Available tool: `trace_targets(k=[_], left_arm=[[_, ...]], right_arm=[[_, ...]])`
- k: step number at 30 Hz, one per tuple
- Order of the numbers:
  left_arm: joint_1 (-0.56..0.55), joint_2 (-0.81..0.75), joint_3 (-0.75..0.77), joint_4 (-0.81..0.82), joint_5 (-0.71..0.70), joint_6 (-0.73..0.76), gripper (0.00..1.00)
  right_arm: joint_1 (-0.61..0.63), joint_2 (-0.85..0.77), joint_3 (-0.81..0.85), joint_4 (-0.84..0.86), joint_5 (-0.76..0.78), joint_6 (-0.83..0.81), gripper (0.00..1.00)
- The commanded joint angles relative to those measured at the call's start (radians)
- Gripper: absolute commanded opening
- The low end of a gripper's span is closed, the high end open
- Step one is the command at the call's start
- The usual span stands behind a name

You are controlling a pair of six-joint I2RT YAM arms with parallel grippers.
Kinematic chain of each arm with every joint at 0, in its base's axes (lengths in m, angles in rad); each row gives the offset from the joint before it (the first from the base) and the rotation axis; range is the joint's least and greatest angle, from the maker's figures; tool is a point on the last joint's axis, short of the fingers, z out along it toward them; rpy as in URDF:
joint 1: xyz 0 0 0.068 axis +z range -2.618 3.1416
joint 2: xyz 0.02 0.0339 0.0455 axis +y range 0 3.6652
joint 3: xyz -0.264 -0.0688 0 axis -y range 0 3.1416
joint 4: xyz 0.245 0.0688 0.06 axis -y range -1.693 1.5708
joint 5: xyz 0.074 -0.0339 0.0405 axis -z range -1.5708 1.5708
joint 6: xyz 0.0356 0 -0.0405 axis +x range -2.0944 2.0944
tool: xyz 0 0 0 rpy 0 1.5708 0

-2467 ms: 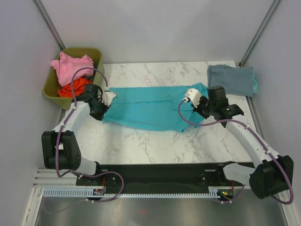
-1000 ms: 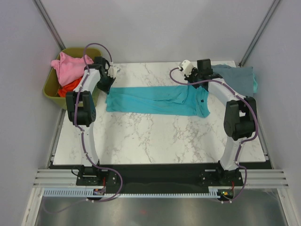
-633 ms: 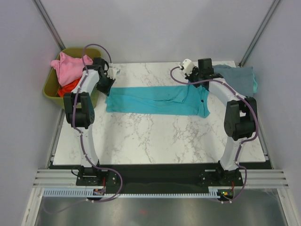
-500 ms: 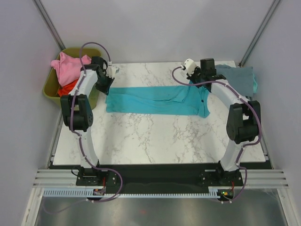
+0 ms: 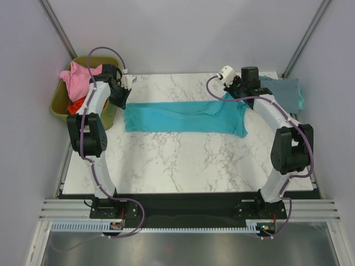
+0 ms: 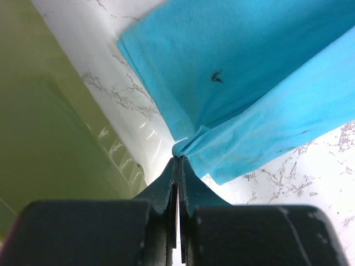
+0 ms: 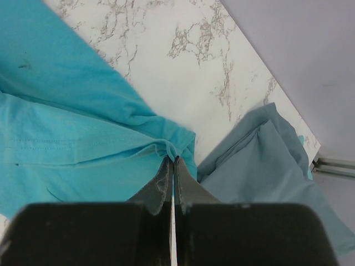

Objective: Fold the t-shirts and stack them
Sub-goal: Fold the tshirt

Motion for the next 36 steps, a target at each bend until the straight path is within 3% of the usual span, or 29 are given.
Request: trace_targets(k=[1,13,22,30,35,36], left_arm=[[0.028,-0.057,-0.012,0.011,0.014,-0.012,0.02],[0.042,-0.106,-0.03,0.011,0.025,-0.002,0.02],[0.051,0.032,0.062,0.011,0.008,-0.015,0.02],[0.048,0.212,0.273,0.005,-0.004,-0.091,0.02],[0.036,0.264,0.326,0.001,-0.049,-0.108,0.34],[0.036,0.265,0.324,-0.001,-0.055,-0.117,0.47]], right_arm=[[-0.018,-0.042,-0.005,0.034,-0.011,0.007,0.0],[-0.022,-0.108,-0.038,0.017,-0.033,0.028,0.0],[-0.022,0.013,0.007,0.026,-0.008,0.005,0.0],[-0.022,0.165,0.139,0.053,-0.02,0.041,0.0],[-0.022,0.206,0.178,0.07,-0.011,0.053,0.0],[-0.022,0.209,0.178,0.075,-0.005,0.067,0.13]])
